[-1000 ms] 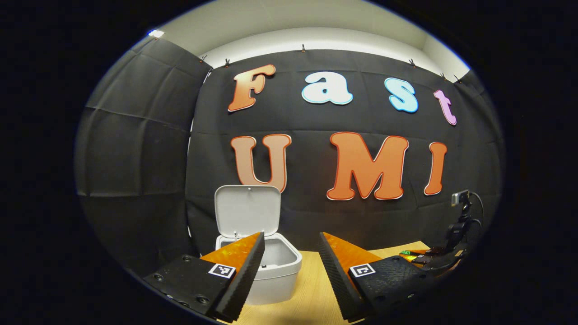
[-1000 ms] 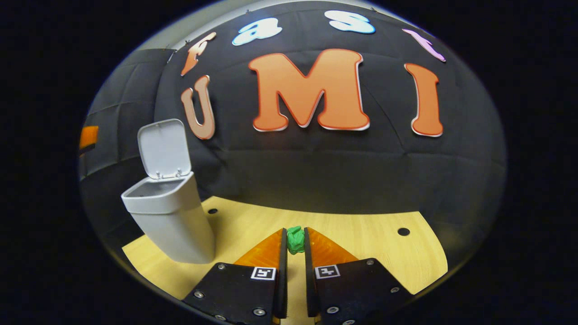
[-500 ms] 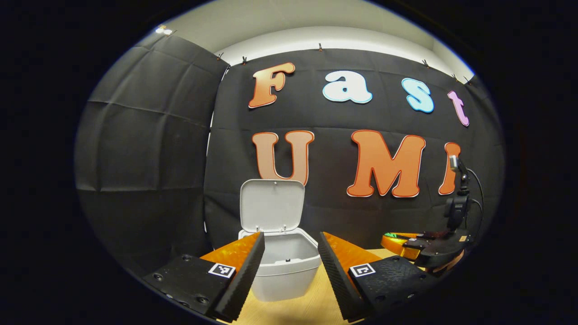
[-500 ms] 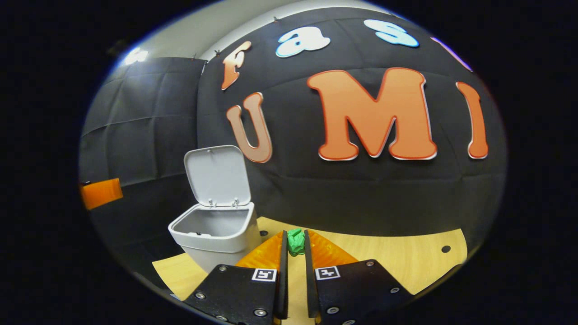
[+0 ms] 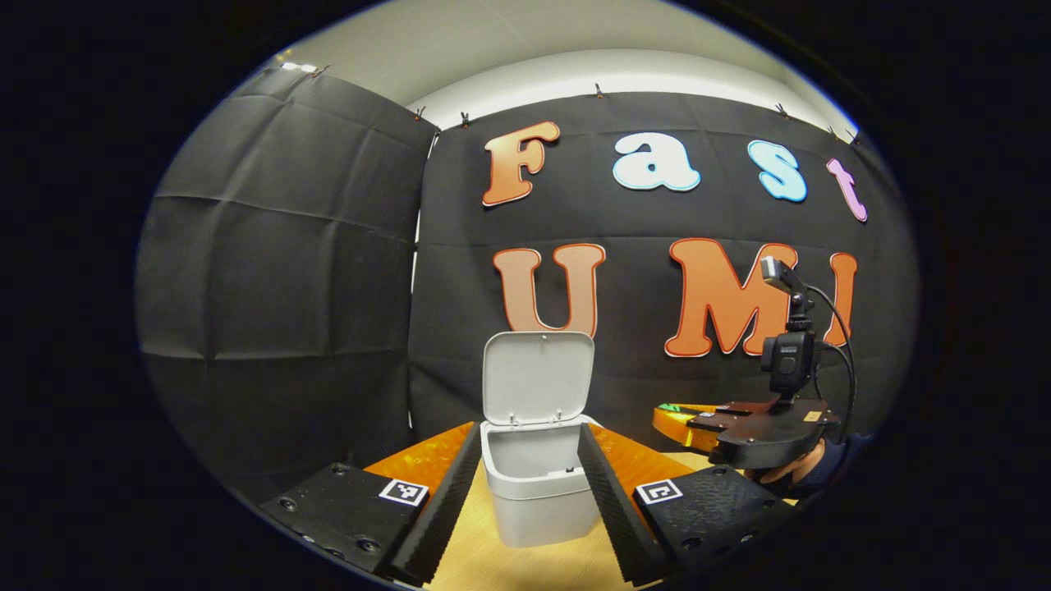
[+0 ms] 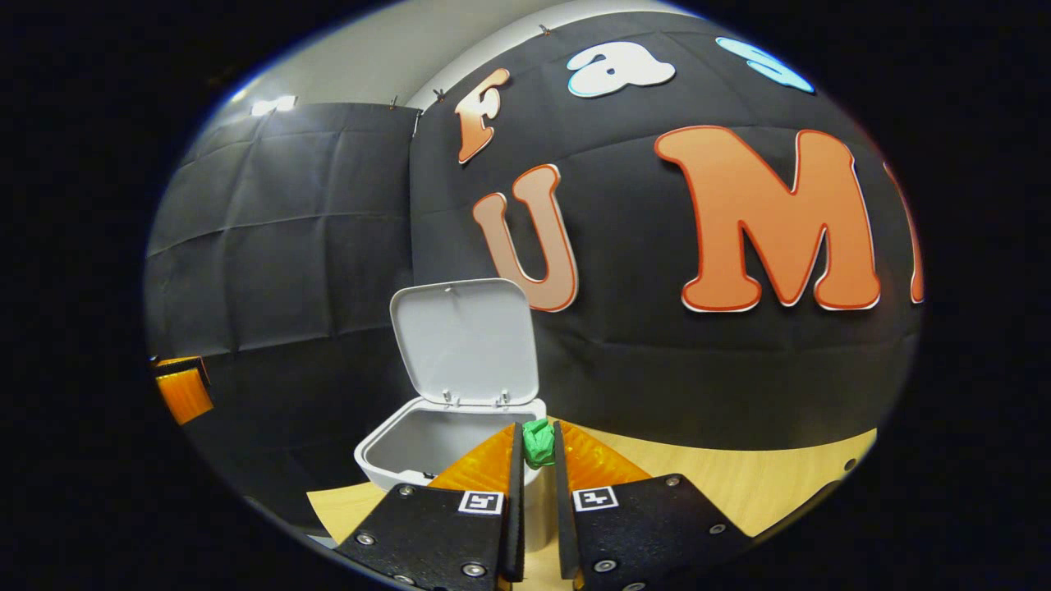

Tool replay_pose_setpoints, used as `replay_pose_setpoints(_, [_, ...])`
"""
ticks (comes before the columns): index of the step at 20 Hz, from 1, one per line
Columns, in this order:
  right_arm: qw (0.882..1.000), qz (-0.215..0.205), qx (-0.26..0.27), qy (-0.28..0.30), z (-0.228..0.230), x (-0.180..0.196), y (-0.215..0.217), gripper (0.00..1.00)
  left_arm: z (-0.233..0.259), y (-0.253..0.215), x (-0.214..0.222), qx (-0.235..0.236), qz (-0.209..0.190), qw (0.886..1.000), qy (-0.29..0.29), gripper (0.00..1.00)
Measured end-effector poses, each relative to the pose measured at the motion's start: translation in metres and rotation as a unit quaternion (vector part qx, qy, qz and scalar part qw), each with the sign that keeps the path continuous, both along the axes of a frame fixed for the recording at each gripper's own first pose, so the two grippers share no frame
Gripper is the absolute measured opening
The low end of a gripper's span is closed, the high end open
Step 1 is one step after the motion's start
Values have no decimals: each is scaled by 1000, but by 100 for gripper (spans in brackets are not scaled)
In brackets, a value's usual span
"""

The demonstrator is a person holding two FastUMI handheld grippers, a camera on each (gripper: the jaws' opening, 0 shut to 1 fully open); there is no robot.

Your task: Press the lid of the desktop garbage bin to open it, pick up the crumpled paper on the desktop and throw it into the bin, then pick up the pop can on the desktop and drop it into the bin, and finally close the garbage bin lid.

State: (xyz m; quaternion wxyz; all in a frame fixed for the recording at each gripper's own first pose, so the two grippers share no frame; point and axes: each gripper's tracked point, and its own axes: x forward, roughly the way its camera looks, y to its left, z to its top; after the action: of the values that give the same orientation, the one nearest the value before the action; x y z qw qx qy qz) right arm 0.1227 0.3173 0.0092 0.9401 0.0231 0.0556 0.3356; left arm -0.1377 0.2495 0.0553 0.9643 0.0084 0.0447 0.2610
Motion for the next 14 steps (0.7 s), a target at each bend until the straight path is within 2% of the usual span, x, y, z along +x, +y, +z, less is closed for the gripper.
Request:
replay_pose_setpoints(7, [999, 35, -34, -14, -25, 7, 62, 16, -8, 18, -16, 1, 20, 1000, 9, 77])
replay_pose_setpoints(9, [998, 40, -39, -10, -34, 8, 71, 20, -12, 20, -15, -3, 23, 1000, 11, 77])
replay_pose_setpoints(11, [998, 33, -41, -13, -36, 13, 68, 27, -15, 24, -14, -9, 24, 1000, 12, 77])
replay_pose_setpoints(12, [999, 31, -39, -13, -36, 15, 66, 47, -16, 26, -13, -12, 24, 1000, 12, 77])
replay_pose_setpoints(13, [999, 30, -35, -14, -34, 16, 67, 52, -18, 27, -12, -15, 22, 1000, 11, 82])
replay_pose_setpoints(14, [999, 26, -34, -14, -34, 19, 68, 62, -20, 26, -10, -17, 19, 1000, 11, 77])
